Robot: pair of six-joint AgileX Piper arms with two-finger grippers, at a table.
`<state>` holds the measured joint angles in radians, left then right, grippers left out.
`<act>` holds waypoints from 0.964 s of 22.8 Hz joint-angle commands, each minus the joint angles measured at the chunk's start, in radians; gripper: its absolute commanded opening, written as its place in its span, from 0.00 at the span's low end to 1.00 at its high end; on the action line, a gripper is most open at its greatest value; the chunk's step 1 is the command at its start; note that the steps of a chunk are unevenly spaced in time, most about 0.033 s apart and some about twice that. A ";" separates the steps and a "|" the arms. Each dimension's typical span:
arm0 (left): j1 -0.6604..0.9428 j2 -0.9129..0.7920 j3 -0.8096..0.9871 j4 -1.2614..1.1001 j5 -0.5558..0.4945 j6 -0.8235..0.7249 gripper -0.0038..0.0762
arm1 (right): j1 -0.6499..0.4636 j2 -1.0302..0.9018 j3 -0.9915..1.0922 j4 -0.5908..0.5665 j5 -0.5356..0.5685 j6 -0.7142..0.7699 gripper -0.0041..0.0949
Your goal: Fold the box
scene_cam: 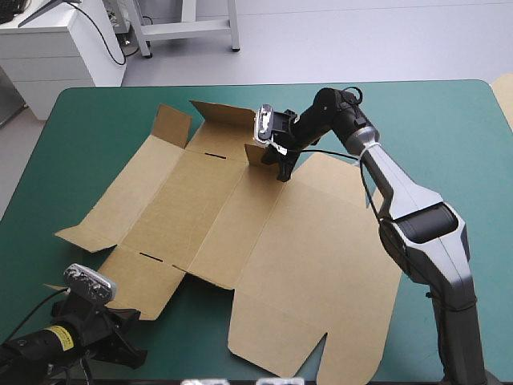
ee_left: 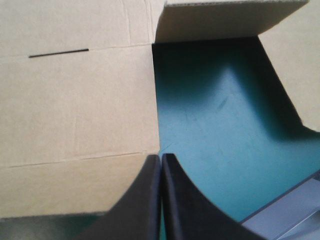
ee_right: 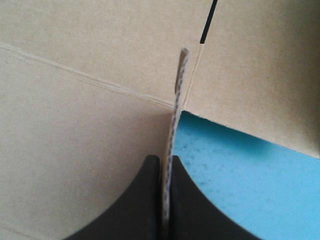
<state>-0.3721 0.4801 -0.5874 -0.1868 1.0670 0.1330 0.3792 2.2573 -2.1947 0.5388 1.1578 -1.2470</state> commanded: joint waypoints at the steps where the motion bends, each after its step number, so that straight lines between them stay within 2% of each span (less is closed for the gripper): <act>1: -0.004 0.003 -0.100 -0.014 -0.012 -0.001 0.04 | -0.003 -0.077 -0.036 0.044 0.017 -0.042 0.02; 11: -0.004 0.003 -0.252 -0.012 0.053 -0.001 0.04 | 0.016 -0.077 -0.036 0.097 -0.019 -0.111 0.02; 19: -0.004 0.003 -0.253 0.058 0.053 -0.001 0.04 | 0.045 -0.074 -0.036 0.100 -0.034 -0.132 0.02; 21: -0.004 0.003 -0.253 0.058 0.055 -0.001 0.04 | 0.045 -0.074 -0.036 0.100 -0.034 -0.125 0.05; 22: -0.004 0.003 -0.253 0.058 0.055 -0.001 0.04 | 0.045 -0.074 -0.036 0.100 -0.034 -0.120 0.14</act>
<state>-0.3721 0.4720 -0.8086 -0.1199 1.1709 0.1338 0.4237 2.2573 -2.1947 0.5896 1.1510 -1.3678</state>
